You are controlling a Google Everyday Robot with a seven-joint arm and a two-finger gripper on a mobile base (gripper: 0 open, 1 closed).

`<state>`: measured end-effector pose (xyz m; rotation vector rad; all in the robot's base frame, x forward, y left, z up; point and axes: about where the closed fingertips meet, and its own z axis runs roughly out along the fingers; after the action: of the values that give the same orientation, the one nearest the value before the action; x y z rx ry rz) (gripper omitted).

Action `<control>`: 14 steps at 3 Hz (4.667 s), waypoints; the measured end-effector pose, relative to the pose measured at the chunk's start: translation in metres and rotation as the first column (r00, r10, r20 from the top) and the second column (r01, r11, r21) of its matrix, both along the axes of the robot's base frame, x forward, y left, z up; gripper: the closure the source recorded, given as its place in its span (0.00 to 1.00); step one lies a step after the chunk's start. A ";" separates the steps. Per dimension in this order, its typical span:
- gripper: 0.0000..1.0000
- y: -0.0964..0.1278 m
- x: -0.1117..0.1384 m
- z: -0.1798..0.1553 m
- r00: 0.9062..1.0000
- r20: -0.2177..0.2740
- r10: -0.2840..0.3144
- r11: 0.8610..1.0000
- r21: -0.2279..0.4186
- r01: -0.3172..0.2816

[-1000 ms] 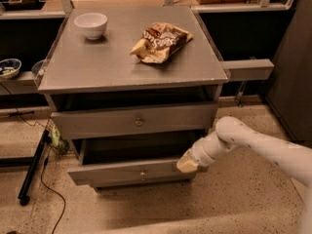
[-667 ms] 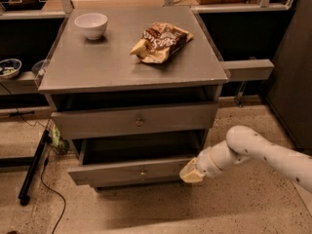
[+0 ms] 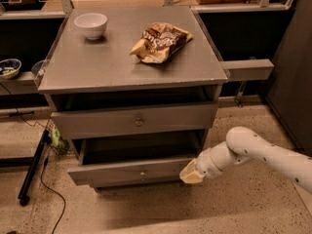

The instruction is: Open middle drawer

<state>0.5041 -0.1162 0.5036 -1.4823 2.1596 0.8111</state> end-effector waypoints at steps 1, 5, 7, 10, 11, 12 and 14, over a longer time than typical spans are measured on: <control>0.35 0.000 0.000 0.000 1.000 0.000 0.000 1.000 0.000 0.000; 0.00 0.002 0.016 -0.015 0.999 -0.015 -0.030 0.999 -0.025 0.029; 0.00 0.007 0.033 -0.033 0.997 -0.064 -0.044 0.999 0.003 0.044; 0.00 -0.002 0.017 0.007 0.990 0.096 -0.101 0.995 0.002 0.102; 0.00 0.004 0.031 -0.012 0.990 0.084 -0.115 0.993 -0.018 0.116; 0.00 0.021 0.061 -0.028 0.990 0.082 -0.111 0.993 -0.038 0.115; 0.00 0.029 0.066 -0.045 0.994 0.036 -0.105 0.994 -0.037 0.106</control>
Offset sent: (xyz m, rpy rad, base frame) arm 0.0000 0.0000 0.0000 0.0000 0.0000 0.0000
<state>0.5700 -0.0868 0.4583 -1.3773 2.2185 0.7067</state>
